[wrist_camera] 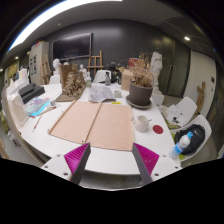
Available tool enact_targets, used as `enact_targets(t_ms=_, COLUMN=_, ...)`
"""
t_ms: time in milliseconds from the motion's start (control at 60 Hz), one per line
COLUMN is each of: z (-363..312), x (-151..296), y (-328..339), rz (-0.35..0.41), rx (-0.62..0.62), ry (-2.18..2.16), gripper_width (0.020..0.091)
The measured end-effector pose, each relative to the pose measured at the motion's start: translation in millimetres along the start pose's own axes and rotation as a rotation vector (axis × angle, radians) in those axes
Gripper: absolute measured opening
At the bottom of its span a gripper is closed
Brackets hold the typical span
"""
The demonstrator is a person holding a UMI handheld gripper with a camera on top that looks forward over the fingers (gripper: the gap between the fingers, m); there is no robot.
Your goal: Pour water
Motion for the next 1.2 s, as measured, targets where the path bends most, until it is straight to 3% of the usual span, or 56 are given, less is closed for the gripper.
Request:
enact_targets(t_ms=133, z=33, x=-12, y=-6, rz=-0.001, rx=-0.061, ry=-0.028, gripper_width=0.0854)
enact_targets(t_ms=483, z=224, x=-113, y=-32, rz=-0.006, rx=-0.224, ry=-0.11, gripper_width=0.0858)
enact_targets(t_ms=683, z=311, x=-145, y=-77, rz=0.095, rx=-0.298, ry=-0.151, gripper_width=0.0856)
enact_targets(t_ms=917, z=363, x=-151, y=-155, rz=0.185, rx=-0.319, ry=-0.162, gripper_width=0.0849)
enact_targets(t_ms=1000, z=368, x=-146, y=-170, rz=0.219, rx=-0.312, ry=-0.152, gripper_width=0.0769)
enact_targets(t_ms=1083, z=375, x=-140, y=-181, rz=0.249, rx=-0.316, ry=-0.142, gripper_width=0.0529)
enact_targets(t_ms=1200, z=370, x=-140, y=-181, rz=0.268, rx=-0.324, ry=-0.162, gripper_width=0.0478)
Point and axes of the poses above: the point between the fingertips, and its own axes, seen from behind it with the camera up: z to the right, x up, y backward, against the way the camera looks, the point moved 6 cm from there along y, backward, against the way the camera looks, and after that the axes turned 4 degrees about z, right-handed, at the moved point
